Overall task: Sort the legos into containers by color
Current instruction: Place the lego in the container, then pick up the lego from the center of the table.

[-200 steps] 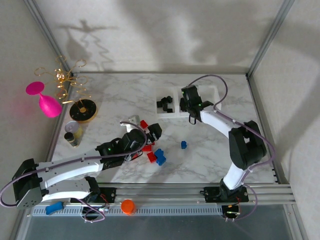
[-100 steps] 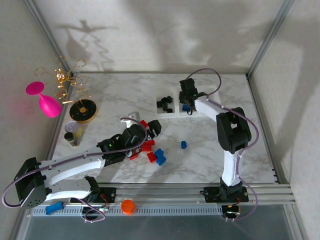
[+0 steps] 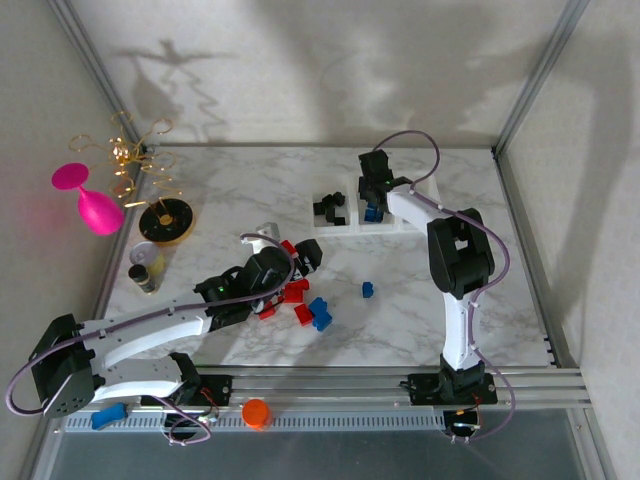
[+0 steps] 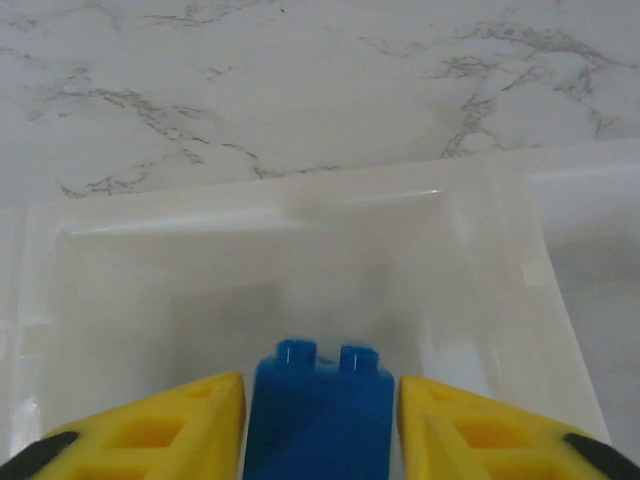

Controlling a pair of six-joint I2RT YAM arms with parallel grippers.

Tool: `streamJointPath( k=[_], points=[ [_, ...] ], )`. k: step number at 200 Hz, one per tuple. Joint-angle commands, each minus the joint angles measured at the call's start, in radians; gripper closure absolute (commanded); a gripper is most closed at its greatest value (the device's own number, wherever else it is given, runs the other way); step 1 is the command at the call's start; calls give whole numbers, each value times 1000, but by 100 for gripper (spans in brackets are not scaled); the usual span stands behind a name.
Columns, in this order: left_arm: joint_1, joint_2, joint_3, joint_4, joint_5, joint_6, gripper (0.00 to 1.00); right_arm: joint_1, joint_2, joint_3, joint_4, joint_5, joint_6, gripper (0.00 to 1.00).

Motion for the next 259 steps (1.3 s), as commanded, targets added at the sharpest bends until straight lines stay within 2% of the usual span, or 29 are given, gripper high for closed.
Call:
streamJointPath(
  k=[1, 54, 132, 184, 208, 259],
  points=[
    [8, 9, 40, 4, 19, 22, 0, -3, -60, 25, -24, -3, -11, 54],
    [8, -3, 38, -2, 33, 8, 0, 14, -209, -41, -32, -47, 11, 47],
    [-34, -34, -27, -5, 52, -19, 1, 110, -522, -463, -8, -139, 127, 40],
    [-91, -69, -83, -4, 25, -68, 0, 234, -662, -697, -48, -130, 217, 34],
    [-106, -85, -105, -5, 16, -91, 0, 324, -696, -767, -82, -85, 276, 30],
    [-131, -91, -133, 7, 2, -118, 0, 423, -741, -890, -104, -59, 401, 28]
  ],
)
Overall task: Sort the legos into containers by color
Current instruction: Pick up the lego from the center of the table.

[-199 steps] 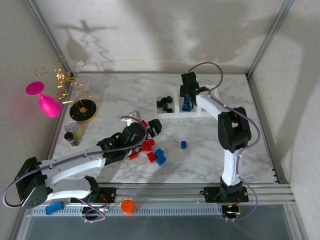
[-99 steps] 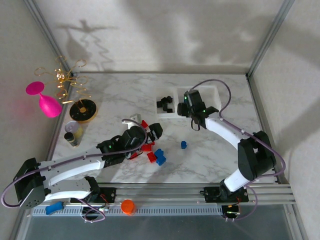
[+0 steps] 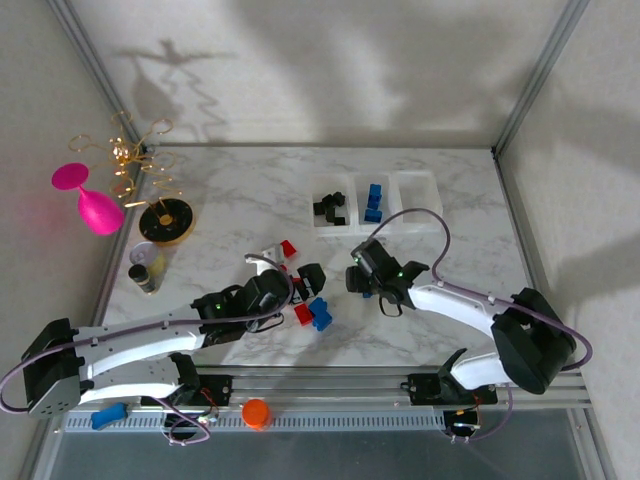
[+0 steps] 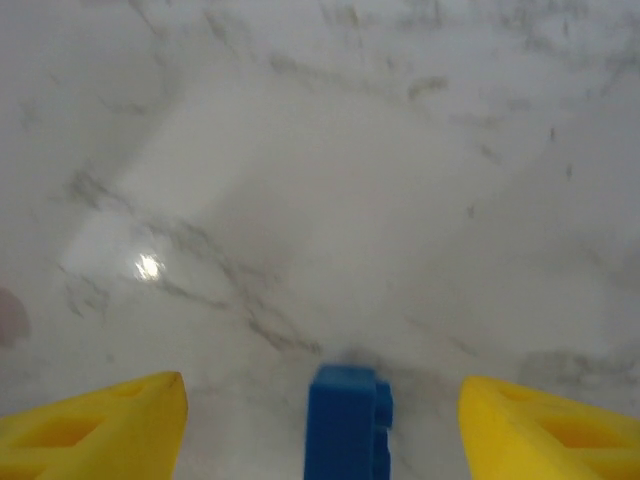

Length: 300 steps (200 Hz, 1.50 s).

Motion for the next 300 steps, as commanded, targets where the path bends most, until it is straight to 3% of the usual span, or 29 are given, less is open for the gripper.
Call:
streamJointPath(
  k=[1, 54, 174, 233, 300],
  points=[
    [-12, -15, -23, 8, -36, -38, 0, 39, -22, -42, -29, 38, 89, 28],
    [-14, -7, -26, 22, -36, -37, 0, 50, 28, -56, 1, 74, 81, 47],
    [-16, -4, -14, 7, -59, -24, 0, 48, 89, -11, 44, 107, 37, 78],
    [-5, -2, 15, -3, -78, 11, 0, -29, -2, 70, 11, 87, -8, 78],
    [39, 20, 80, 1, -64, 63, 0, -214, 110, 254, 25, 82, -135, 79]
  ],
)
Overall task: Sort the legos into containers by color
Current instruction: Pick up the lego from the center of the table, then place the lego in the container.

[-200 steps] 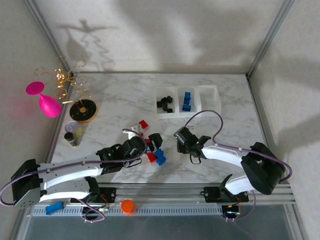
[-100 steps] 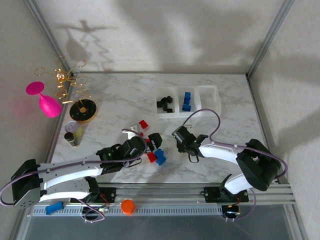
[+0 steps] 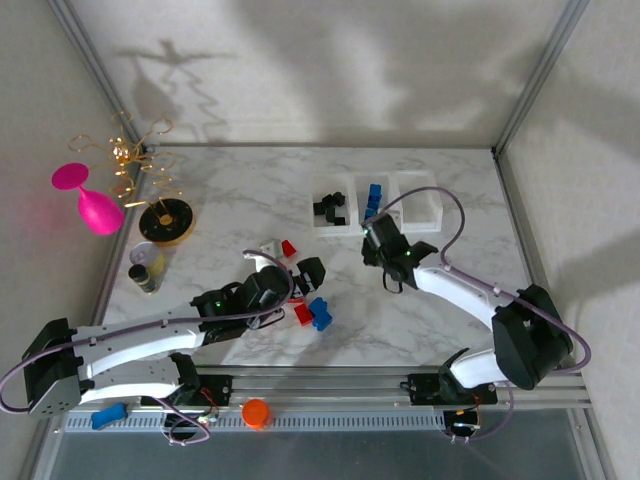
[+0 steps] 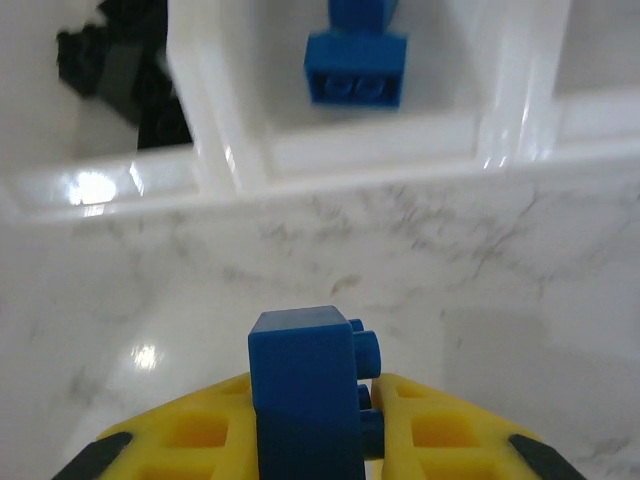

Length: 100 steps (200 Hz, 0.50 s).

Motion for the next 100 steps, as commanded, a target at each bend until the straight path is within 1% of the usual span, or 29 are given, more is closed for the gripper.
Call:
streamJointPath(
  k=[1, 36, 100],
  points=[
    [22, 13, 37, -1, -15, 32, 0, -51, 60, 81, 2, 10, -65, 79],
    [46, 13, 54, 7, -8, 45, 0, -119, 192, 201, 20, 1, -88, 80],
    [83, 10, 57, 1, 6, 57, 0, -174, 390, 370, 27, -5, -130, 80]
  ],
)
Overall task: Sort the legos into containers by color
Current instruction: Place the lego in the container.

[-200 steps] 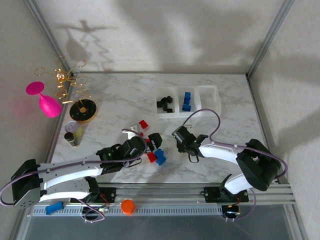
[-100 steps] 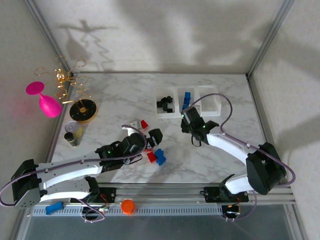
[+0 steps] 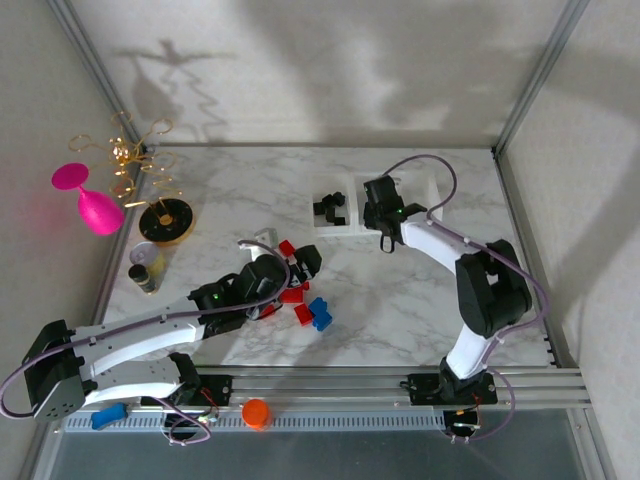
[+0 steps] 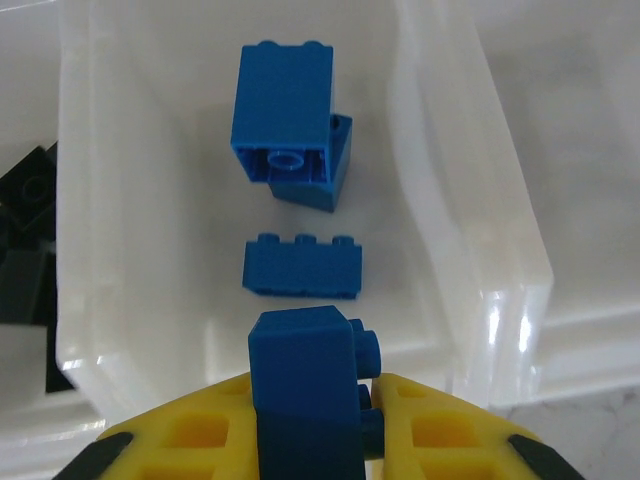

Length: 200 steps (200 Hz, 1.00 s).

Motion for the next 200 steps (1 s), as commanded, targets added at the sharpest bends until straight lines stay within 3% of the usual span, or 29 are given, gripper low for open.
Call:
streamJointPath(
  k=[1, 69, 120, 147, 200],
  points=[
    [17, 2, 29, -5, 5, 20, 0, -20, 57, 63, 1, -1, -30, 80],
    [38, 20, 30, 9, 18, 23, 1, -46, 189, 163, 8, -6, -58, 78],
    [46, 46, 50, 13, 35, 26, 0, -57, 259, 241, -11, -15, -78, 65],
    [48, 51, 64, 12, 44, 32, 0, -56, 226, 234, -4, -34, -80, 57],
    [49, 54, 65, 19, 67, 24, 0, -49, 75, 183, -12, -65, -78, 53]
  ],
)
